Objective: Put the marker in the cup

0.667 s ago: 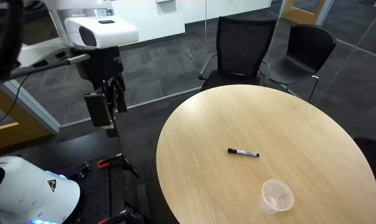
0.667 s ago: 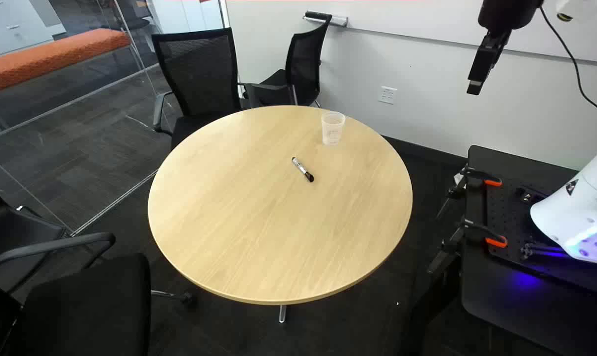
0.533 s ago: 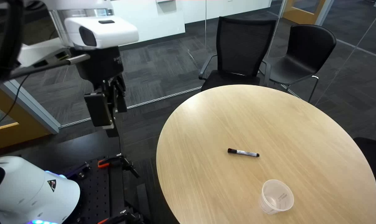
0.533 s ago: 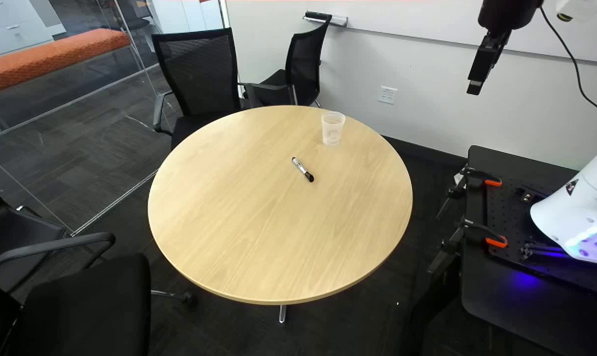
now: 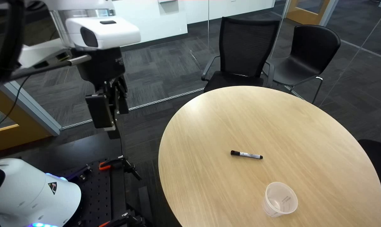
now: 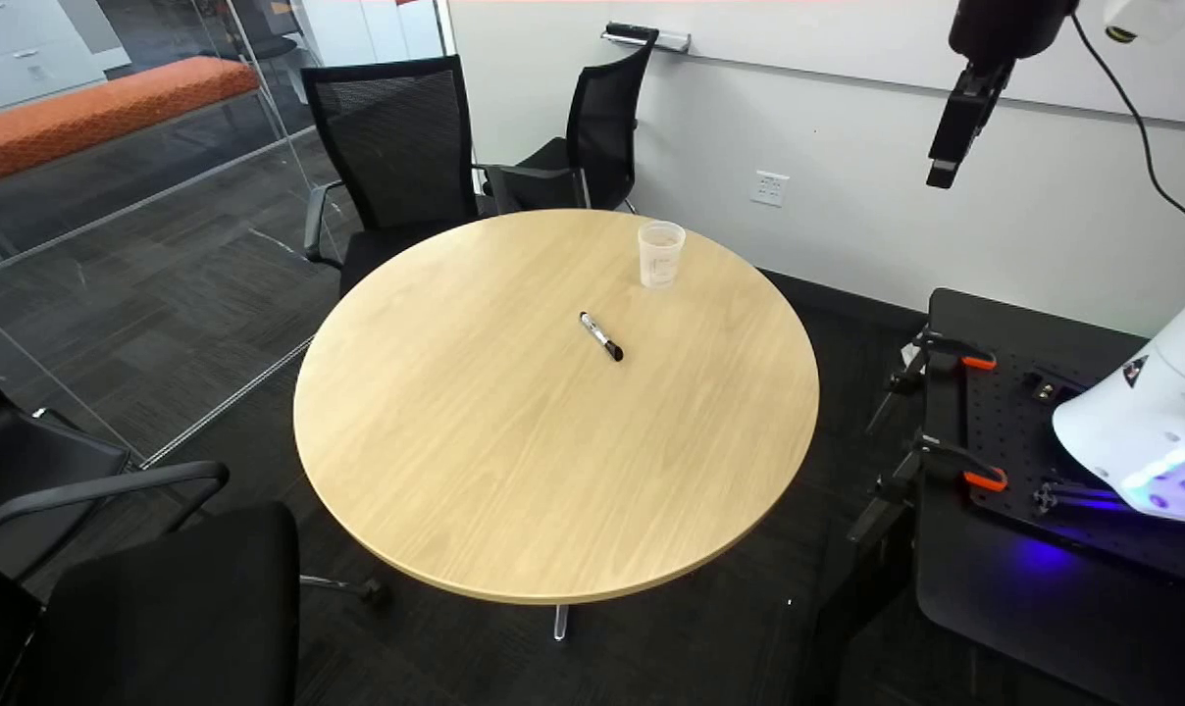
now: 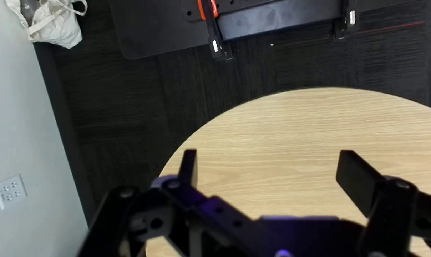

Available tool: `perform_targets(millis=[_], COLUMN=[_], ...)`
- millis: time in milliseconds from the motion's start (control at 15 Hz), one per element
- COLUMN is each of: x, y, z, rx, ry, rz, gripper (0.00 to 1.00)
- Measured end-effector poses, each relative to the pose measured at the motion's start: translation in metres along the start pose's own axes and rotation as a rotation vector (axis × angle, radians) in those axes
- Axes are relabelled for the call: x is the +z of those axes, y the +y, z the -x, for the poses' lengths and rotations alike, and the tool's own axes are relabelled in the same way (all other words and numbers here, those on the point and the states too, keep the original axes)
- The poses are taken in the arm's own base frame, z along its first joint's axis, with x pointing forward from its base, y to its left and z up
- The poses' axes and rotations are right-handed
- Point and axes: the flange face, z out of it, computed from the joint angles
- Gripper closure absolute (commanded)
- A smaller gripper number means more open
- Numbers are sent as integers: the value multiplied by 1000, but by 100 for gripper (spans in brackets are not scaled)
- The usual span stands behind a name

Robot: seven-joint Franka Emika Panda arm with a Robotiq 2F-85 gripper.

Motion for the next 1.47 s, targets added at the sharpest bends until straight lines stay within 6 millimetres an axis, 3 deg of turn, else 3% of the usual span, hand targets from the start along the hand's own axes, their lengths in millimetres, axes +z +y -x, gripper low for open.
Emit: perform_targets(millis=[333,1000,1467], x=[-8,-44,-22], y=[-2,23,17], z=[-11,-93,-165], rx=[35,261,282], ry=[72,271,371], rz=[-23,-124,-143], gripper=[0,0,0])
